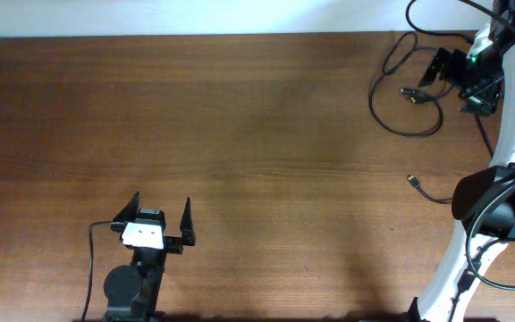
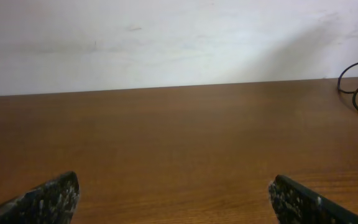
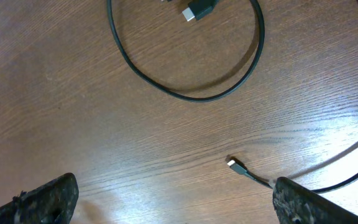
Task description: Untangle cables
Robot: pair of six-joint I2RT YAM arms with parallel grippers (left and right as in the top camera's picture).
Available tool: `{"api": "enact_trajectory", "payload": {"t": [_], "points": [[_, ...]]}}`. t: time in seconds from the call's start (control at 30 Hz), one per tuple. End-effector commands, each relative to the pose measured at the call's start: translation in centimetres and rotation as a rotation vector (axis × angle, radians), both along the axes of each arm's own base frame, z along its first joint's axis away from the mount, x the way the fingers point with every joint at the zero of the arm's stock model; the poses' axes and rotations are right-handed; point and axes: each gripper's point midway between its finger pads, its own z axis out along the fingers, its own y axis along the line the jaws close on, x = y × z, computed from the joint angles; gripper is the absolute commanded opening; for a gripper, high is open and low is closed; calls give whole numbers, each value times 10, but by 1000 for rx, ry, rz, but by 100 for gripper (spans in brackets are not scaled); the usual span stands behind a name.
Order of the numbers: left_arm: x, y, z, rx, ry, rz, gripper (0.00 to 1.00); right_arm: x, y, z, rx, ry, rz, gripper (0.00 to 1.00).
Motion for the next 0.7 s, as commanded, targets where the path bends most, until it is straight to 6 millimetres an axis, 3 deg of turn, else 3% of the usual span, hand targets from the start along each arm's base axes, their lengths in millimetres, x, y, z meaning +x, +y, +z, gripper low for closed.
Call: {"api": "enact_trajectory", "payload": {"t": [0.0, 0.1, 0.27, 0.37, 0.47, 0.67], "points": [[-1, -3, 0, 14, -4, -20, 99, -3, -6, 24, -46, -54, -7, 99], [-1, -3, 0, 14, -4, -20, 99, -7, -5, 39, -53, -88, -7, 99], [-1, -3, 0, 14, -4, -20, 99, -16, -14, 93, -157, -236, -29, 99], [-1, -3, 0, 14, -4, -20, 99, -16, 2, 126, -186, -373, 4, 99], [-1, -3, 0, 14, -4, -20, 99, -24, 20, 138, -196, -462, 37, 99], [-1, -3, 0, 14, -4, -20, 99, -49, 43, 122, -211, -621, 68, 99]]}}
